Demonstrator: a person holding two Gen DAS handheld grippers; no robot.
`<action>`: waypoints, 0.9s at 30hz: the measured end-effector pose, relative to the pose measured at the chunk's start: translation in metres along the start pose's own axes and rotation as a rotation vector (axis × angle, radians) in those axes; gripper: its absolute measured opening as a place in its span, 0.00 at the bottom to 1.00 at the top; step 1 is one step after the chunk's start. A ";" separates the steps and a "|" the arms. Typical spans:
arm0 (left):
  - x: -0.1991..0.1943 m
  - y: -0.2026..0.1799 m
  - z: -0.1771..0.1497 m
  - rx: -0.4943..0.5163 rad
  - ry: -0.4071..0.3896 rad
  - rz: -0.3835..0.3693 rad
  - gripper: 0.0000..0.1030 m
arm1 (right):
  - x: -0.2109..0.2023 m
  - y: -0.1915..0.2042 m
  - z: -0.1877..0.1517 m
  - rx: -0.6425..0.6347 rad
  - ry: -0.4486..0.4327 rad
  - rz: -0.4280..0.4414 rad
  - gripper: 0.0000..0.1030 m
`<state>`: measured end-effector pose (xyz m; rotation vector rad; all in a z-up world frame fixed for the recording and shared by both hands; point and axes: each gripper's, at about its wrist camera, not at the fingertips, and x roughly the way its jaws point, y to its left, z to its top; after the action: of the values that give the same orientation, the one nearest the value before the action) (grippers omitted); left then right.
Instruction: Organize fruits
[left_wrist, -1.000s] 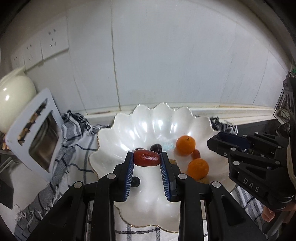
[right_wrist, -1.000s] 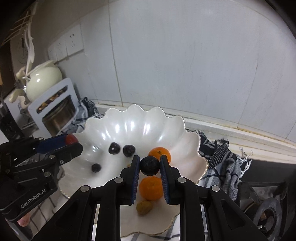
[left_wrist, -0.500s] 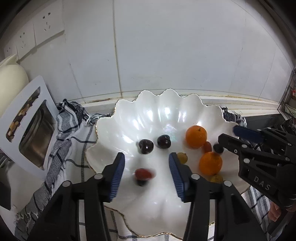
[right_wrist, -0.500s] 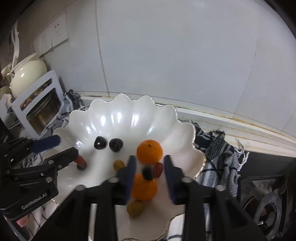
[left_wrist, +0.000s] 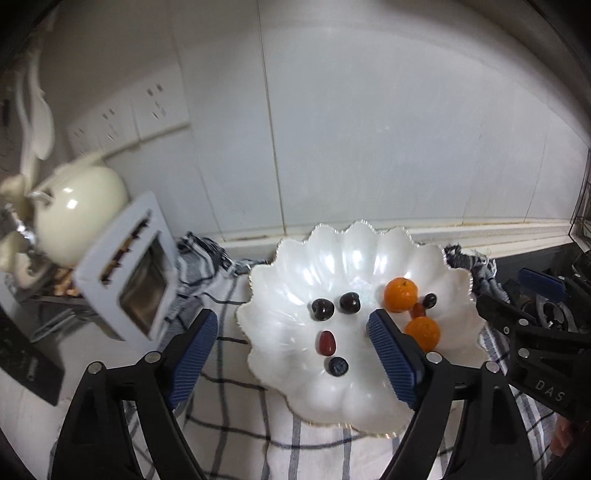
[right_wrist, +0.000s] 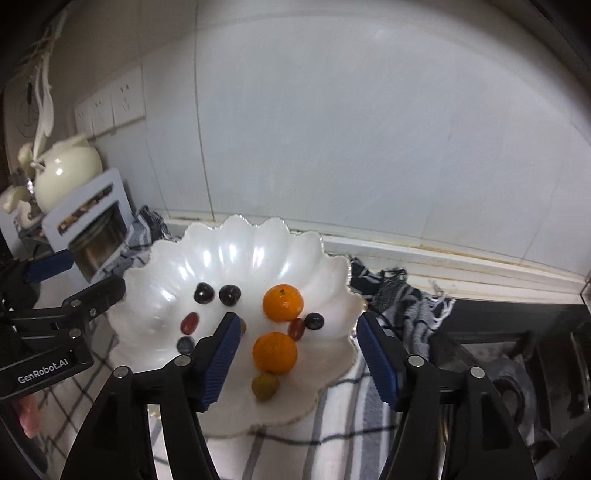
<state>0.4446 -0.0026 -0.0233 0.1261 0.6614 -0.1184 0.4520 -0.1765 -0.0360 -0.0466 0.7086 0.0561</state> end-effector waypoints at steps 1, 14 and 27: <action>-0.010 0.000 -0.002 -0.003 -0.015 0.005 0.85 | -0.007 0.000 -0.001 0.004 -0.012 -0.004 0.69; -0.126 -0.009 -0.036 -0.043 -0.160 0.033 0.95 | -0.129 0.000 -0.035 -0.022 -0.184 -0.046 0.77; -0.222 -0.025 -0.091 -0.048 -0.218 0.059 1.00 | -0.217 -0.005 -0.087 -0.013 -0.247 -0.013 0.77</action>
<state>0.2127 0.0021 0.0408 0.0849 0.4421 -0.0586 0.2318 -0.1950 0.0392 -0.0552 0.4606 0.0528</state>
